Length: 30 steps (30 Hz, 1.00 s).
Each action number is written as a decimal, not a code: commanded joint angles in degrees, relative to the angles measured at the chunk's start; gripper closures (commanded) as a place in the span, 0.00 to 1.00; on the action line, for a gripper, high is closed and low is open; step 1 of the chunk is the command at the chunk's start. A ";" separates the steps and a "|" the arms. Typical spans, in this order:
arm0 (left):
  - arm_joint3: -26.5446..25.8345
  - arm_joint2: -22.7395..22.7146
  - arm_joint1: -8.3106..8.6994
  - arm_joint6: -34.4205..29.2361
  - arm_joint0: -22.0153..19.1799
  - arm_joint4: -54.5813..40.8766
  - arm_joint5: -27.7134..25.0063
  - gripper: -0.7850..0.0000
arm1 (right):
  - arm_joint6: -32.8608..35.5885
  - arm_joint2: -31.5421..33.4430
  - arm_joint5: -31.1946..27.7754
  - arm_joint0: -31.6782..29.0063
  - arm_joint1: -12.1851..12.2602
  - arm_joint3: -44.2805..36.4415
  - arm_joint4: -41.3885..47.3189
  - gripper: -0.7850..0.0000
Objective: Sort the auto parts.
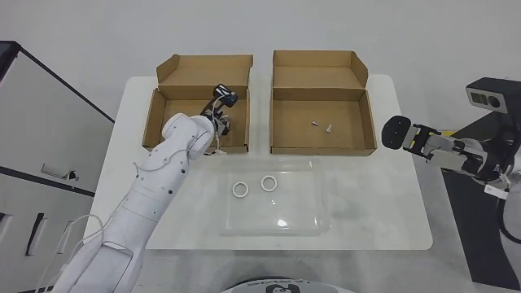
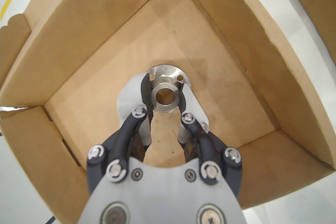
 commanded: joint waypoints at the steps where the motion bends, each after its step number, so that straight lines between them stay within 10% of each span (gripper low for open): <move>1: 0.38 0.06 -0.03 0.05 0.02 0.22 -0.02 1.00 | -0.01 0.00 0.00 0.00 0.00 0.00 0.00 0.00; 8: 0.70 -0.08 -0.07 -0.15 0.13 0.26 -0.24 0.69 | -0.01 0.00 0.00 0.00 0.00 0.00 0.00 0.00; 11: 0.49 -0.38 -0.07 0.05 0.11 0.08 -0.32 0.04 | -0.01 0.00 0.00 0.00 0.00 0.00 0.00 0.00; 12: 0.30 -0.47 -0.07 0.14 0.05 0.08 -0.34 0.00 | -0.01 0.00 0.00 0.00 0.00 0.00 0.00 0.00; 23: -7.38 -3.71 0.50 -0.79 2.02 -0.98 0.23 0.00 | -0.01 0.00 0.00 0.00 0.00 0.00 0.00 0.00; 30: -21.14 -7.79 1.50 -5.87 5.45 -3.08 -2.60 0.00 | -0.01 0.00 0.00 0.00 0.00 0.00 0.00 0.00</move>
